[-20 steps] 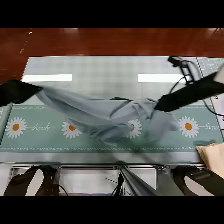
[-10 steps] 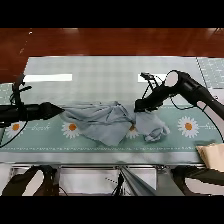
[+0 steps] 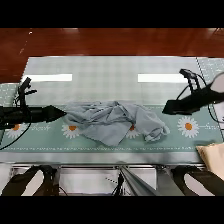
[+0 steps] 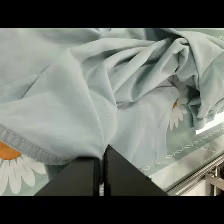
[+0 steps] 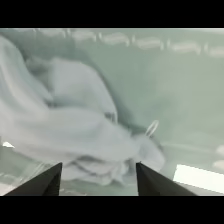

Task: Fold the shirts.

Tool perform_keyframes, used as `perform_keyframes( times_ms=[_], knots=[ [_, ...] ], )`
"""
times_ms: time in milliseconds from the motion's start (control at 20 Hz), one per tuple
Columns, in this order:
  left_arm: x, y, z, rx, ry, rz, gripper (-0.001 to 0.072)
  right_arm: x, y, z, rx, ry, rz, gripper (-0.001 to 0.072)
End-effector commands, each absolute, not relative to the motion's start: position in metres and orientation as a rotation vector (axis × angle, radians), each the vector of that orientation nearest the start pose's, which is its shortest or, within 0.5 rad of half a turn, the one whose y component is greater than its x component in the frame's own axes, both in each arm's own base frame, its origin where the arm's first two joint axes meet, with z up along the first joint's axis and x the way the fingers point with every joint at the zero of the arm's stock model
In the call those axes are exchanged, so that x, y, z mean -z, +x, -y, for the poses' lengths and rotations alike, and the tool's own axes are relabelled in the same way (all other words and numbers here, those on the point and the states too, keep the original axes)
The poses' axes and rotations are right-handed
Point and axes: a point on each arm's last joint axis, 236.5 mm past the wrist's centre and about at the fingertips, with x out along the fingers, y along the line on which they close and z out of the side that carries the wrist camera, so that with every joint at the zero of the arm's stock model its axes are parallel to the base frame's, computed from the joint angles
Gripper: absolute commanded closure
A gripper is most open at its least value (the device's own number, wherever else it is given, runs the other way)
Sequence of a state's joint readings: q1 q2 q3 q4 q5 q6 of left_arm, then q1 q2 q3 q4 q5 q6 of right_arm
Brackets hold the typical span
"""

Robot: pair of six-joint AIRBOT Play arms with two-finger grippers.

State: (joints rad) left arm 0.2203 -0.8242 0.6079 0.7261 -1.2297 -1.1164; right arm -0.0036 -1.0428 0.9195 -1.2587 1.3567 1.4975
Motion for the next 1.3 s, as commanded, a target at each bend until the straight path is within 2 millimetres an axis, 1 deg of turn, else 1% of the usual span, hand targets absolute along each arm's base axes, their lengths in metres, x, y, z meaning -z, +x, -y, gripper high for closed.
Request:
perform_keyframes(
  times_ms=[0, 50, 100, 300, 350, 450, 550, 600, 700, 750, 800, 900, 950, 1000, 1050, 1100, 1150, 1200, 1250],
  knots=[
    [-0.029, 0.264, 0.112, 0.537, -0.54, -1.12, 0.0681, 0.004, 0.233, -0.106, -0.319, 0.467, -1.433, 0.0162],
    [-0.029, 0.264, 0.112, 0.537, -0.54, -1.119, 0.0681, 0.007, 0.231, -0.12, -0.352, 0.477, -1.402, 0.0162],
    [-0.029, 0.264, 0.112, 0.537, -0.54, -1.12, 0.0681, 0.009, 0.233, -0.127, -0.357, 0.455, -1.364, 0.0161],
    [-0.029, 0.264, 0.112, 0.537, -0.54, -1.12, 0.0681, 0.019, 0.257, -0.137, -0.27, 0.367, -1.263, 0.0162],
    [-0.029, 0.264, 0.112, 0.537, -0.54, -1.12, 0.0681, 0.024, 0.257, -0.139, -0.268, 0.364, -1.275, 0.0161],
    [-0.029, 0.264, 0.112, 0.546, -0.526, -1.115, 0.068, 0.036, 0.248, -0.151, -0.299, 0.337, -1.335, 0.0162],
    [-0.029, 0.264, 0.112, 0.549, -0.521, -1.113, 0.0681, 0.045, 0.244, -0.158, -0.331, 0.254, -1.344, 0.0162],
    [-0.029, 0.264, 0.112, 0.549, -0.521, -1.113, 0.0681, 0.046, 0.247, -0.155, -0.327, 0.192, -1.325, 0.0161],
    [-0.029, 0.264, 0.112, 0.549, -0.521, -1.113, 0.0681, 0.04, 0.258, -0.137, -0.286, 0.079, -1.295, 0.0162],
    [-0.029, 0.264, 0.112, 0.549, -0.52, -1.113, 0.0681, 0.033, 0.264, -0.128, -0.272, 0.019, -1.282, 0.0162],
    [-0.029, 0.264, 0.112, 0.549, -0.52, -1.112, 0.068, 0.022, 0.267, -0.124, -0.28, -0.035, -1.276, 0.0162],
    [-0.029, 0.264, 0.112, 0.555, -0.51, -1.108, 0.0681, 0.002, 0.261, -0.128, -0.368, -0.12, -1.296, 0.0162],
    [-0.029, 0.264, 0.112, 0.561, -0.5, -1.104, 0.068, -0.007, 0.26, -0.126, -0.393, -0.165, -1.301, 0.0163],
    [-0.029, 0.264, 0.112, 0.561, -0.498, -1.103, 0.0681, -0.013, 0.264, -0.119, -0.386, -0.222, -1.287, 0.0163],
    [-0.029, 0.264, 0.112, 0.561, -0.498, -1.103, 0.068, -0.014, 0.271, -0.109, -0.365, -0.273, -1.265, 0.0162],
    [-0.029, 0.264, 0.112, 0.561, -0.498, -1.103, 0.0681, -0.011, 0.273, -0.102, -0.356, -0.319, -1.269, 0.0162],
    [-0.029, 0.264, 0.112, 0.561, -0.498, -1.103, 0.068, -0.003, 0.269, -0.102, -0.38, -0.352, -1.305, 0.016],
    [-0.029, 0.264, 0.112, 0.561, -0.498, -1.103, 0.0681, 0.006, 0.261, -0.108, -0.433, -0.364, -1.355, 0.0159],
    [-0.029, 0.264, 0.112, 0.562, -0.499, -1.103, 0.068, 0.015, 0.256, -0.116, -0.478, -0.357, -1.395, 0.0126]
  ],
)
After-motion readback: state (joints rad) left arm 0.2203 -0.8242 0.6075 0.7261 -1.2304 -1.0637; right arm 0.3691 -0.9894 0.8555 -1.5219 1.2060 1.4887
